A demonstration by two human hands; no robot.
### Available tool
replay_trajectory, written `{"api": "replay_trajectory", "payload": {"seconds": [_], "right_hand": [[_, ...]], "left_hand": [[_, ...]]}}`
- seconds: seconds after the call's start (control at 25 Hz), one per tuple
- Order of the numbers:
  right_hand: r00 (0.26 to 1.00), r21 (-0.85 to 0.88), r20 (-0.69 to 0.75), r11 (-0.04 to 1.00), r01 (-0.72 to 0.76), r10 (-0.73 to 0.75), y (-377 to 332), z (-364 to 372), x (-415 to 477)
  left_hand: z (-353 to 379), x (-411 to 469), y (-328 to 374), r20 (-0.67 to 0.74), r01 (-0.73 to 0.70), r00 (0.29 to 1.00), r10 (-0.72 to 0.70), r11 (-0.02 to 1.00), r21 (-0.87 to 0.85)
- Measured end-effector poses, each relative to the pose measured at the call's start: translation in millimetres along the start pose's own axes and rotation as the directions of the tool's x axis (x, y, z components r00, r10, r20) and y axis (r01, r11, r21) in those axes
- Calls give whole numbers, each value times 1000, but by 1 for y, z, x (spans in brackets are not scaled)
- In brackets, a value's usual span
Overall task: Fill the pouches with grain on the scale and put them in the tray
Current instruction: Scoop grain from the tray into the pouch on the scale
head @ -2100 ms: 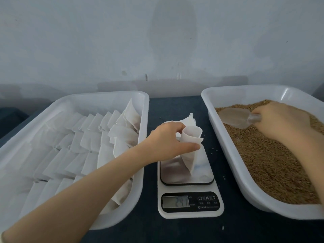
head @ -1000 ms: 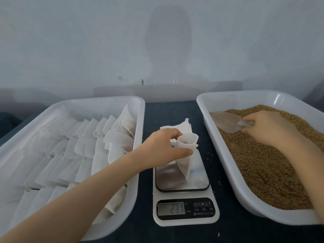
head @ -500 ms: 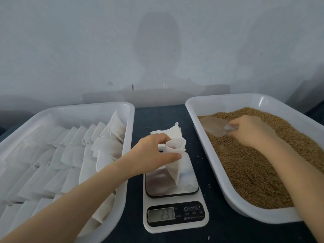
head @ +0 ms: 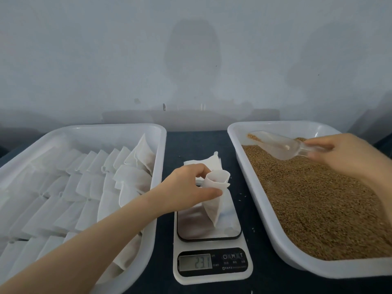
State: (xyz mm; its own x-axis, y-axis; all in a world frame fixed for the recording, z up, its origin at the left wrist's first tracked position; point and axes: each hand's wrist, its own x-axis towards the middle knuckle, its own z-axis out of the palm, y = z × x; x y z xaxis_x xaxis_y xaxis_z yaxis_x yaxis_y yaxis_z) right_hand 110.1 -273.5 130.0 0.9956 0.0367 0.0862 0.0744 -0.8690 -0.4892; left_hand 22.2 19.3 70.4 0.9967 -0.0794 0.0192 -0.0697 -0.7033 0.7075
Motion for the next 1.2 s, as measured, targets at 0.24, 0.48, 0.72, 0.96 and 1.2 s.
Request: {"api": "replay_trajectory", "payload": {"seconds": [0.24, 0.48, 0.72, 0.96, 1.2], "right_hand": [[965, -58, 39, 964, 260, -258, -9, -22, -27], [893, -199, 166, 872, 447, -419, -43, -26, -33], [859, -527, 105, 705, 475, -500, -68, -33, -31], [822, -708, 150, 521, 478, -550, -97, -30, -34], [722, -721, 139, 431, 543, -678, -111, -28, -35]], "left_hand": [[3, 3, -6, 0, 0, 1000, 0, 1000, -19], [3, 5, -8, 3, 0, 1000, 1, 1000, -31], [3, 4, -4, 13, -26, 1000, 27, 998, -63], [3, 3, -3, 10, -30, 999, 31, 996, -86], [3, 4, -4, -14, -20, 1000, 18, 993, -120]]}}
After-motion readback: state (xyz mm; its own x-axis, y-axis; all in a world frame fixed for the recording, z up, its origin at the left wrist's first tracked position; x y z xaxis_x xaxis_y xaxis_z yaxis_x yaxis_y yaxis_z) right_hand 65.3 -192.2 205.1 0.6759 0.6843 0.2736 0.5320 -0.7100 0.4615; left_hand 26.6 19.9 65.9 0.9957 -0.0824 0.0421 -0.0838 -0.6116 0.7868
